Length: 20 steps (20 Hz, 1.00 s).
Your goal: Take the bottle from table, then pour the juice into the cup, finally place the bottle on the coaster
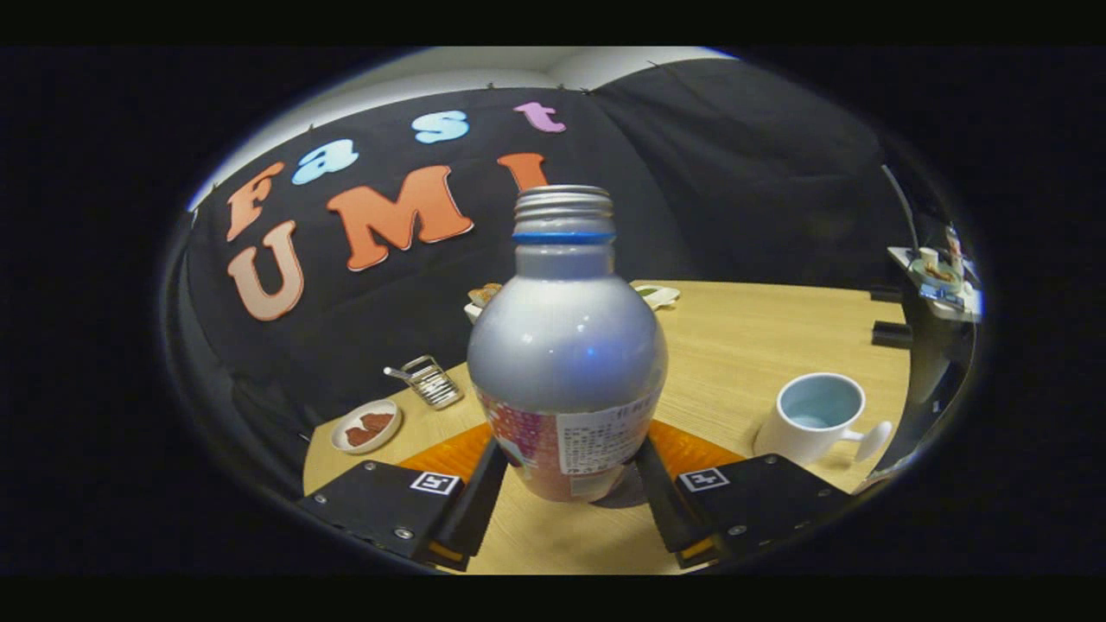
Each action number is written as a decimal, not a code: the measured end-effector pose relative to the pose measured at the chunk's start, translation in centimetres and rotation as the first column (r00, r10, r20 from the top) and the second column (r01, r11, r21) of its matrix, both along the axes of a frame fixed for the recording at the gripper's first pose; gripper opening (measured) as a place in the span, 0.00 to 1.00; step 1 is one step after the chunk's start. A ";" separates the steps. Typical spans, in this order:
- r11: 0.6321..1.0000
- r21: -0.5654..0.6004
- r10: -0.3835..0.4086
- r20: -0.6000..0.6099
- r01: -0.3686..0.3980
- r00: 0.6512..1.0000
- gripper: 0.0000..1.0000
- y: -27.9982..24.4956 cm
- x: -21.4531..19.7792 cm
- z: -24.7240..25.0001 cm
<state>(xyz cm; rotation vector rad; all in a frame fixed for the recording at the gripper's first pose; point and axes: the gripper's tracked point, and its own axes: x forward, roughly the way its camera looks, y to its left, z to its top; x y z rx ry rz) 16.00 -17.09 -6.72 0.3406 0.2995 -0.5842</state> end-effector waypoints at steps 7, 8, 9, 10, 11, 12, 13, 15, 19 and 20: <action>0.975 -0.220 0.004 -0.057 -0.017 0.998 0.77 -1.1 0.9 -1.4; 0.974 -0.227 0.006 -0.062 -0.020 0.998 0.77 -1.0 1.1 -1.7; 0.971 -0.238 -0.002 -0.079 -0.017 0.997 0.77 -1.2 1.2 -2.5; 0.968 -0.251 -0.010 -0.100 -0.015 0.995 0.77 -1.3 1.1 -3.2; 0.967 -0.253 -0.013 -0.119 -0.018 0.993 0.77 -1.4 1.2 -3.9; 0.968 -0.248 -0.004 -0.131 -0.029 0.991 0.77 -1.1 1.4 -4.6; 0.969 -0.245 0.001 -0.146 -0.037 0.989 0.77 -0.9 1.5 -5.2; 0.966 -0.256 -0.009 -0.176 -0.037 0.984 0.77 -1.1 1.2 -6.1; 0.964 -0.263 -0.011 -0.205 -0.044 0.979 0.78 -1.0 1.2 -7.2; 0.964 -0.263 -0.014 -0.210 -0.043 0.978 0.79 -1.0 1.1 -7.4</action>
